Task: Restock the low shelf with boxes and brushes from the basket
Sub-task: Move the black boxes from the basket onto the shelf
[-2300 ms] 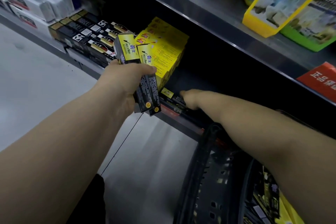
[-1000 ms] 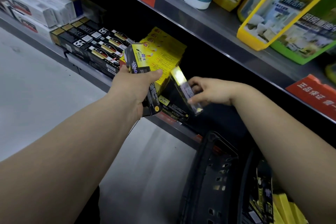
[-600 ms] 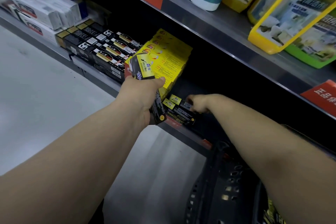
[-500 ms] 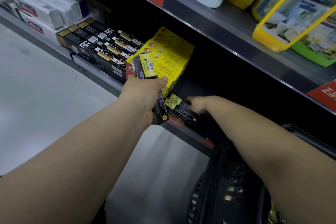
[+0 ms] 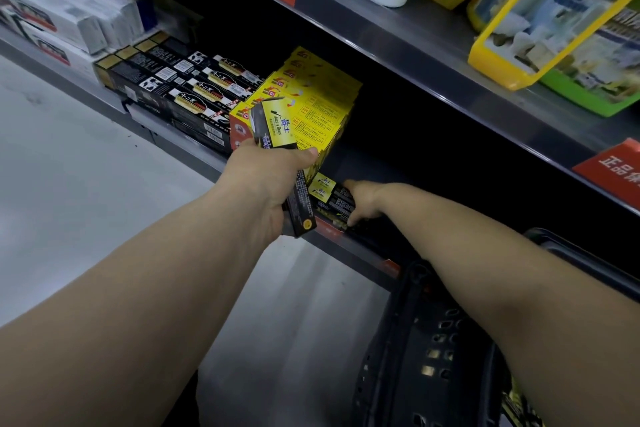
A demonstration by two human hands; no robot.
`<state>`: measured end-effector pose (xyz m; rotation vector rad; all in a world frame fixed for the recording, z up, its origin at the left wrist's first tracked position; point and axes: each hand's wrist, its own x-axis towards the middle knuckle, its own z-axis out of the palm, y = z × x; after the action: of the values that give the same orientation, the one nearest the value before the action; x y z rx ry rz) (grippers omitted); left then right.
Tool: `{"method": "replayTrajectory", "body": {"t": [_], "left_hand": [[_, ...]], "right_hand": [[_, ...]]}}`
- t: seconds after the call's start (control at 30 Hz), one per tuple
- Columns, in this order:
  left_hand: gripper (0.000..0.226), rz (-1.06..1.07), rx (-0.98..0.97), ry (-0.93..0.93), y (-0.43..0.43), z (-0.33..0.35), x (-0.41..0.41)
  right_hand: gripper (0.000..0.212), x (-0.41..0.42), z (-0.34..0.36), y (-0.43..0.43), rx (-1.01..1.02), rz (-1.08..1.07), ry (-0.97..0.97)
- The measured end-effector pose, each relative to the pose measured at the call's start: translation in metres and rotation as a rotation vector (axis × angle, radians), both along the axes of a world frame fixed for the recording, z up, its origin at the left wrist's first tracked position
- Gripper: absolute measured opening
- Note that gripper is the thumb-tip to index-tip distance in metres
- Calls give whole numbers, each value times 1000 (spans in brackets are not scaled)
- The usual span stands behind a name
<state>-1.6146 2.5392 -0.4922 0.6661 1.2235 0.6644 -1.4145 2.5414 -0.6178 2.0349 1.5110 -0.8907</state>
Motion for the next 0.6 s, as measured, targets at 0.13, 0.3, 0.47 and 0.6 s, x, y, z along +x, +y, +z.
{"method": "replayTrajectory", "body": {"t": [0.13,0.3,0.47,0.6], "left_hand": [[52,4,28,14,-1,0,1],[57,22,29,-1,-4,2,2],[47,28,38,-46,-12,7,-1],[34,-2,15,-90,-17,11,-1]], "right_hand": [[81,1,3,-2,24,-8,27],[68,-10,37,5,29,20,-129],[40,-33,127,-12,266,-122,563],[53,-63,151,-59,233,-49,901]]}}
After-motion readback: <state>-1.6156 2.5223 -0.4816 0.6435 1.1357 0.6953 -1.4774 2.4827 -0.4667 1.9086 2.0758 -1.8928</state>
